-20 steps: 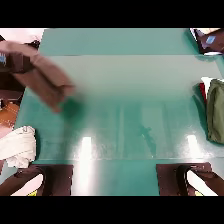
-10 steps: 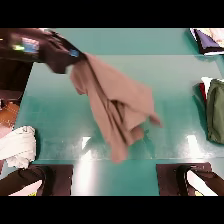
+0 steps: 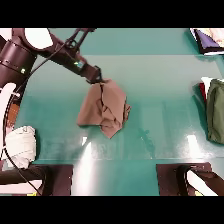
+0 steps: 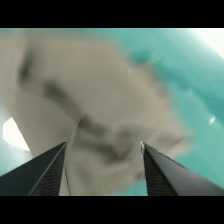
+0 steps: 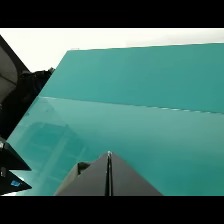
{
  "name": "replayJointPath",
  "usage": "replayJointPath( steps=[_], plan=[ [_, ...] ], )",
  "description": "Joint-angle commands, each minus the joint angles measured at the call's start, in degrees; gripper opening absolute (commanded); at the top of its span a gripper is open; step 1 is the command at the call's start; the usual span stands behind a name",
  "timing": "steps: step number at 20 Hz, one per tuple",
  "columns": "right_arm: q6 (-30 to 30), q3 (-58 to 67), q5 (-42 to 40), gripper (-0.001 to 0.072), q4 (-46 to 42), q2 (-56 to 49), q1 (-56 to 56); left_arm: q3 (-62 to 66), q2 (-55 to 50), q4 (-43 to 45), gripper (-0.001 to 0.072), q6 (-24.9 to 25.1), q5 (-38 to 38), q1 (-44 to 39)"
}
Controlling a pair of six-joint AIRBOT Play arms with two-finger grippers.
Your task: Fold the shirts.
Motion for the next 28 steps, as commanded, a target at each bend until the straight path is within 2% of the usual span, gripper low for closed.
replayJointPath(
  steps=[1,5,8,13,17,18,21,23,26,27,28],
  plan=[
    [0.0,0.0,0.5,0.0016,0.0,-0.3,0.0,-6.3,1.5,2.7,0.0538,-3.7,-7.3,5.6],
    [0.0,0.0,3.7,0.0016,0.1,-1.7,0.0,-32.4,11.5,2.8,0.0538,-3.7,5.1,8.0],
    [0.0,0.0,7.0,0.0016,0.2,-3.3,0.0,-46.4,13.9,2.8,0.0538,-3.3,12.4,10.5],
    [0.0,0.0,10.9,0.0015,0.2,-5.4,0.0,-54.9,13.8,-5.5,0.0557,-1.5,23.9,13.8],
    [0.0,-0.2,10.3,0.0016,0.1,-5.4,0.0,-54.9,10.7,-10.4,0.0555,-0.8,25.6,13.8],
    [0.0,-0.2,10.4,0.0016,0.1,-5.4,0.0,-54.9,9.7,-11.4,0.051,-0.1,25.2,13.8],
    [0.0,-0.7,11.0,0.0015,0.2,-5.4,0.7,-54.2,9.0,-11.6,0.0035,-0.2,24.8,13.8],
    [0.0,-3.7,10.7,0.0016,0.1,-5.3,3.6,-51.3,9.7,-10.6,0.0025,-0.2,22.2,13.8],
    [0.0,-15.0,7.2,0.002,0.0,-5.4,11.8,-43.8,12.8,-7.8,0.0025,-0.2,17.6,13.8],
    [0.0,-19.9,3.9,0.0093,0.0,-5.4,15.1,-41.3,14.0,-7.1,0.0025,-0.2,16.7,13.8],
    [0.0,-24.7,0.0,0.0326,0.0,-5.4,18.3,-39.1,15.0,-7.0,0.0025,-0.2,15.9,13.8]
  ],
)
